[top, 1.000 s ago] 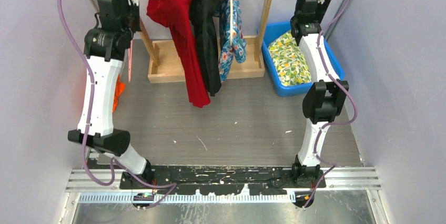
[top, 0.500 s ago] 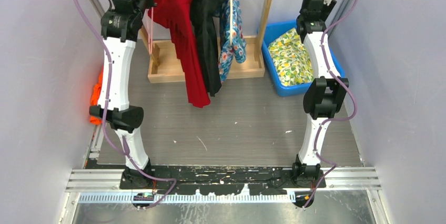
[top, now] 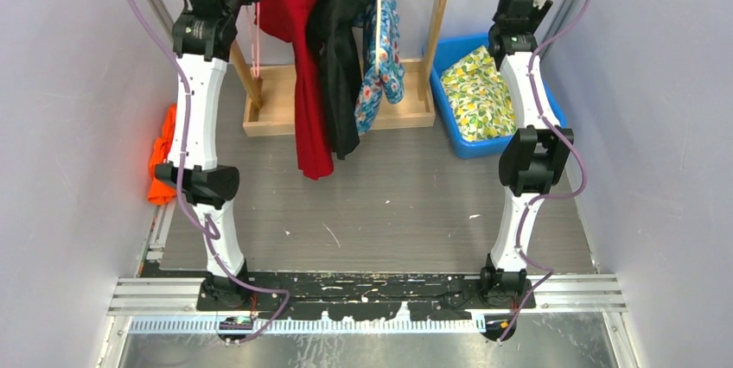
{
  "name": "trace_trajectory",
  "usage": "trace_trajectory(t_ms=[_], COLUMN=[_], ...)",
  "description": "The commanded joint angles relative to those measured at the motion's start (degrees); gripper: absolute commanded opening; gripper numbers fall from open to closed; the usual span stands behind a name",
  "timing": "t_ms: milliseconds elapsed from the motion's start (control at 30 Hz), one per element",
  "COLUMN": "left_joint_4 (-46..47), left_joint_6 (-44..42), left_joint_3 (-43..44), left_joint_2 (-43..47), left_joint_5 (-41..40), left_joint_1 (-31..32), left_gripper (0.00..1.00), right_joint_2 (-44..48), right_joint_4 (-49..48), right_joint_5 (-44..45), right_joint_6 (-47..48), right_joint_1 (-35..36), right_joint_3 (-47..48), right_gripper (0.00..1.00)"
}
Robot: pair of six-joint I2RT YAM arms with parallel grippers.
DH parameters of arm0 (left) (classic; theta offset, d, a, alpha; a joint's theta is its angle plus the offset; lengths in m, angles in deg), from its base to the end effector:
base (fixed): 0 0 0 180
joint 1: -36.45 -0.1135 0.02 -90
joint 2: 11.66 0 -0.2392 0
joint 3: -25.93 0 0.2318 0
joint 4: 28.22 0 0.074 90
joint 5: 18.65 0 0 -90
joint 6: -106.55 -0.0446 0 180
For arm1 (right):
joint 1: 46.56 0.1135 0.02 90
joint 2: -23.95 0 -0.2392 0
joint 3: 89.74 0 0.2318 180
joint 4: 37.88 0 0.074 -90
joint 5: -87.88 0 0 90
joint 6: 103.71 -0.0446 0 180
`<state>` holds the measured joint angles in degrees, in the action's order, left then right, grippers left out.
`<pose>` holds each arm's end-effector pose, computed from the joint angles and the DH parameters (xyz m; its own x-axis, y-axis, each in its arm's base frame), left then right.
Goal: Remove the skirt from the hanger
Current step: Place the hanger at the clothesline.
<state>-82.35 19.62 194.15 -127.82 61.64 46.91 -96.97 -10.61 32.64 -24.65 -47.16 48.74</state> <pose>0.3808 -0.0627 0.5067 -0.0362 -0.0470 -0.9982 0.0113 0.9988 -0.0474 0.4727 -0.0304 0.3700 -0.0573 0.1565 -0.9860 0.5922 0.8005 0.0926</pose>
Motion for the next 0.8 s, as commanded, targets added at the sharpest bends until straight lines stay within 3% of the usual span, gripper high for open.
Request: trace_trajectory(t_ms=[0,467,767], left_joint_4=[5.6,1.3,-0.9], left_joint_6=[2.1,4.8,3.5], left_joint_3=[2.9,4.4,-0.9], left_joint_2=[-0.1,-5.6,-3.5], left_joint_5=[2.1,6.5,6.1], left_joint_1=[-2.0,-6.7,-6.8], left_gripper=[0.0,0.0,0.0], right_joint_2=[0.0,0.9,1.5], right_joint_4=[-1.7,-1.8,-1.8], right_joint_5=[-0.6,-1.8,-2.3], right_joint_6=[-1.4,-1.7,-1.7], right_joint_1=[-0.2,-0.7,-0.7], right_joint_3=[1.9,0.2,-1.1], right_gripper=[0.6,0.58,0.58])
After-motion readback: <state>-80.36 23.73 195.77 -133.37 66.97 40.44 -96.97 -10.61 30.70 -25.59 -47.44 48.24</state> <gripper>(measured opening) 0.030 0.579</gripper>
